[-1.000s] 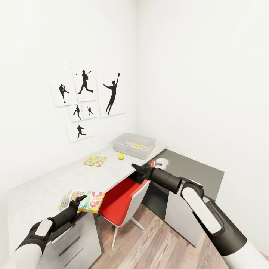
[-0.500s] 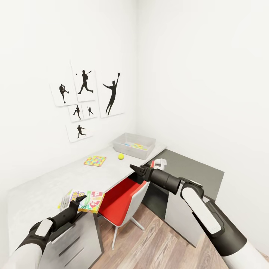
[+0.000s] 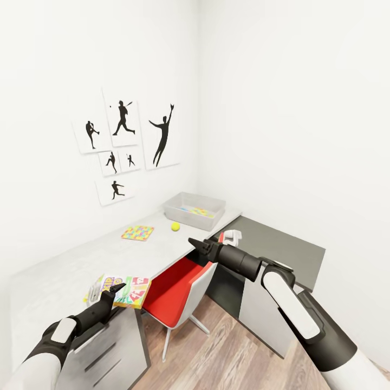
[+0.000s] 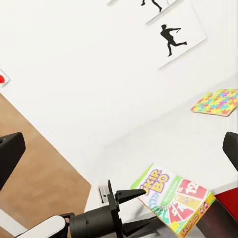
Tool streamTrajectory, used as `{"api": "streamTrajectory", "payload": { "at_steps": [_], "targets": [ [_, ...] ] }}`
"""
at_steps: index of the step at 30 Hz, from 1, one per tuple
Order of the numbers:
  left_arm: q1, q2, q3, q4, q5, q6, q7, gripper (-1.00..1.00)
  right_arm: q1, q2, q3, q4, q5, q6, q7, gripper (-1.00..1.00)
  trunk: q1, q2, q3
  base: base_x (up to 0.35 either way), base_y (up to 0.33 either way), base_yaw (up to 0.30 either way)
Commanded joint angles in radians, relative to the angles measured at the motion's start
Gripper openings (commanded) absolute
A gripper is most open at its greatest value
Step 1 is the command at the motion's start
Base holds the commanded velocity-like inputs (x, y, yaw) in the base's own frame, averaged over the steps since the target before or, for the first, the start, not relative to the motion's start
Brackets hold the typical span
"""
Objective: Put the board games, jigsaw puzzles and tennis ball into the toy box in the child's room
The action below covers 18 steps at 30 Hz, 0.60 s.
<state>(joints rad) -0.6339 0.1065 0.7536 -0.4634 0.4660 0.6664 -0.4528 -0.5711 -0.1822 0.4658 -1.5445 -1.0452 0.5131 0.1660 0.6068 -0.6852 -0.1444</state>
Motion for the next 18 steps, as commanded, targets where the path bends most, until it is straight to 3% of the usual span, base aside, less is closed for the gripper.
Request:
{"api": "streamTrajectory", "payload": {
  "at_steps": [1, 18],
  "targets": [
    [-0.001, 0.000, 0.006, 0.000, 0.000, 0.007, -0.002, 1.00, -0.001, -0.001, 0.000, 0.001, -0.003, 0.002, 0.000, 1.00, 0.004, -0.009, -0.005, 0.000, 0.000, 0.000],
    [-0.001, -0.001, 0.006, 0.000, 0.000, 0.007, -0.002, 1.00, -0.001, 0.000, 0.000, 0.009, 0.002, -0.005, -0.008, 1.00, 0.012, -0.023, -0.011, 0.000, 0.000, 0.000]
  ]
}}
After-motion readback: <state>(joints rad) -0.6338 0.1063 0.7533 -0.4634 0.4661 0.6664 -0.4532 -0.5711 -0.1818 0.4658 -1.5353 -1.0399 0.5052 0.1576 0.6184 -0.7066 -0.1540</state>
